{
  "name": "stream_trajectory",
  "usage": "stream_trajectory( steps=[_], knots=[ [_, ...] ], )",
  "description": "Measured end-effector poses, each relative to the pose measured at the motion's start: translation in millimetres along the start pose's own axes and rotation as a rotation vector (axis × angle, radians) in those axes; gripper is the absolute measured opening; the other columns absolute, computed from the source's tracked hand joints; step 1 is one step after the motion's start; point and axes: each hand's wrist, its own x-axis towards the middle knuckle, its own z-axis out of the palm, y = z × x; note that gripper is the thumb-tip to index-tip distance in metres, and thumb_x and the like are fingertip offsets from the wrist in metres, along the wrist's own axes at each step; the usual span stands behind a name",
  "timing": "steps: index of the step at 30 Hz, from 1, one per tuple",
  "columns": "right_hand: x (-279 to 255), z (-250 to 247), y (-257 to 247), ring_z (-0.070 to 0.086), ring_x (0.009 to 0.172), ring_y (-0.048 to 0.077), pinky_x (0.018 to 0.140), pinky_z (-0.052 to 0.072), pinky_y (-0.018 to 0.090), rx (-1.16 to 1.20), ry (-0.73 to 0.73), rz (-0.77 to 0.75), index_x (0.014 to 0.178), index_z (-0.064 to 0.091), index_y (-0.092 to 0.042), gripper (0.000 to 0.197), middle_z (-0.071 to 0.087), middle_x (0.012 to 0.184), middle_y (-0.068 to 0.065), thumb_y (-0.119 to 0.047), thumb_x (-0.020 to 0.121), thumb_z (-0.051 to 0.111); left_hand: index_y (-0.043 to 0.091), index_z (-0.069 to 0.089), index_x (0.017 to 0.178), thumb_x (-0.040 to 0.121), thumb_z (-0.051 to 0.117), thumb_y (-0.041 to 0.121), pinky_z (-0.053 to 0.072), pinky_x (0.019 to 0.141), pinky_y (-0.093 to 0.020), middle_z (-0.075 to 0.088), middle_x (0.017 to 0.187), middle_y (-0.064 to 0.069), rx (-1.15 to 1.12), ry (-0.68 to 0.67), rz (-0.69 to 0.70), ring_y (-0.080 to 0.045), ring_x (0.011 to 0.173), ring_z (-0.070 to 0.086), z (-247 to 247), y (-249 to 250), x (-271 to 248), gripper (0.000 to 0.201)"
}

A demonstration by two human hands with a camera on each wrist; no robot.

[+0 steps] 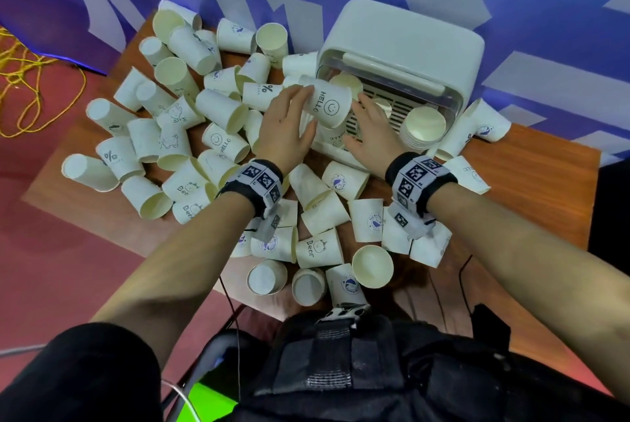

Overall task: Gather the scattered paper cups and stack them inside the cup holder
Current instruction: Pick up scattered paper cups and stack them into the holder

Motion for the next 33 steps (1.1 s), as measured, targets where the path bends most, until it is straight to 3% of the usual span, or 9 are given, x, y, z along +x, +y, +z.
stream_trajectory(
  steps=[4, 8, 13, 17, 20, 23, 26, 29, 33],
  knots=[
    [5.0, 6.6, 1.5, 0.007, 0.146, 0.027, 0.118, 0.012, 0.038, 0.015, -0.025, -0.004, 0.149, 0.023, -0.012, 0.064, 0.009, 0.158, 0.012, -0.028, 0.094, 0.051, 0.007, 0.046, 0.137, 0.088, 0.056, 0.021, 0.032, 0.109, -0.032, 0.047, 0.136, -0.015, -0.015, -0.002, 0.015, -0.026, 0.125, 0.043, -0.6, -3.4, 4.5, 0.051],
    [10.1, 13.0, 4.1, 0.003, 0.146, 0.028, 0.117, 0.008, 0.038, 0.004, -0.068, 0.030, 0.150, 0.022, -0.014, 0.064, 0.006, 0.158, 0.014, -0.027, 0.094, 0.050, 0.006, 0.046, 0.137, 0.088, 0.057, 0.018, 0.034, 0.109, -0.039, 0.047, 0.138, -0.015, 0.006, -0.072, 0.086, -0.029, 0.124, 0.043, 0.3, -6.5, 6.9, 0.052],
    [10.6, 16.7, 10.7, 0.002, 0.146, 0.028, 0.117, 0.007, 0.038, -0.088, -0.091, 0.069, 0.149, 0.026, -0.013, 0.059, 0.005, 0.158, 0.014, -0.023, 0.095, 0.048, 0.008, 0.042, 0.141, 0.086, 0.058, 0.014, 0.031, 0.111, -0.039, 0.047, 0.142, -0.011, 0.010, -0.227, 0.131, -0.031, 0.132, 0.039, 9.9, -8.2, 6.2, 0.057],
    [5.8, 12.1, 12.6, 0.007, 0.146, 0.026, 0.117, 0.012, 0.037, 0.006, -0.078, 0.069, 0.151, 0.013, -0.016, 0.067, 0.007, 0.159, 0.010, -0.014, 0.094, 0.047, 0.008, 0.038, 0.144, 0.085, 0.060, 0.005, 0.026, 0.113, -0.036, 0.046, 0.144, -0.013, -0.033, -0.378, 0.150, -0.031, 0.137, 0.037, 23.5, -3.2, -0.3, 0.063],
    [7.0, 12.4, 16.8, 0.012, 0.145, 0.025, 0.117, 0.015, 0.036, -0.014, -0.077, 0.007, 0.151, 0.014, -0.017, 0.068, 0.011, 0.159, 0.008, -0.012, 0.093, 0.047, 0.004, 0.040, 0.142, 0.084, 0.060, 0.002, 0.027, 0.113, -0.036, 0.045, 0.144, -0.017, -0.045, -0.367, 0.135, -0.032, 0.135, 0.040, 28.4, -1.4, -3.7, 0.060],
    [9.0, 15.9, 20.2, 0.011, 0.145, 0.026, 0.117, 0.011, 0.035, -0.093, -0.111, -0.036, 0.150, 0.022, -0.016, 0.062, 0.012, 0.158, 0.009, -0.010, 0.093, 0.045, 0.001, 0.044, 0.138, 0.084, 0.061, 0.005, 0.029, 0.113, -0.046, 0.044, 0.145, -0.018, 0.008, -0.353, 0.114, -0.034, 0.134, 0.041, 33.1, -9.7, -7.0, 0.057],
    [10.5, 23.0, 22.0, 0.006, 0.146, 0.028, 0.119, 0.009, 0.037, -0.203, -0.193, -0.065, 0.150, 0.020, -0.016, 0.062, 0.007, 0.160, 0.006, -0.010, 0.093, 0.044, 0.008, 0.037, 0.145, 0.088, 0.058, 0.009, 0.020, 0.115, -0.049, 0.034, 0.153, -0.010, 0.063, -0.439, 0.092, -0.027, 0.143, 0.027, 33.8, -14.6, -10.9, 0.060],
    [11.5, 27.9, 22.7, 0.000, 0.146, 0.028, 0.119, 0.008, 0.040, -0.252, -0.255, -0.023, 0.152, 0.012, -0.022, 0.069, -0.003, 0.160, -0.002, -0.009, 0.092, 0.044, 0.019, 0.013, 0.154, 0.091, 0.056, 0.015, 0.004, 0.117, -0.049, 0.008, 0.161, 0.002, 0.192, -0.620, 0.061, -0.016, 0.148, 0.002, 32.9, -14.9, -12.4, 0.076],
    [12.6, 26.6, 21.7, -0.004, 0.146, 0.029, 0.120, 0.008, 0.045, -0.281, -0.287, -0.012, 0.152, 0.008, -0.024, 0.071, -0.006, 0.160, -0.003, -0.011, 0.092, 0.044, 0.022, 0.004, 0.154, 0.091, 0.055, 0.015, -0.002, 0.116, -0.049, -0.001, 0.161, 0.005, 0.258, -0.687, 0.044, -0.013, 0.148, -0.005, 30.6, -10.3, -9.7, 0.082]
  ],
)
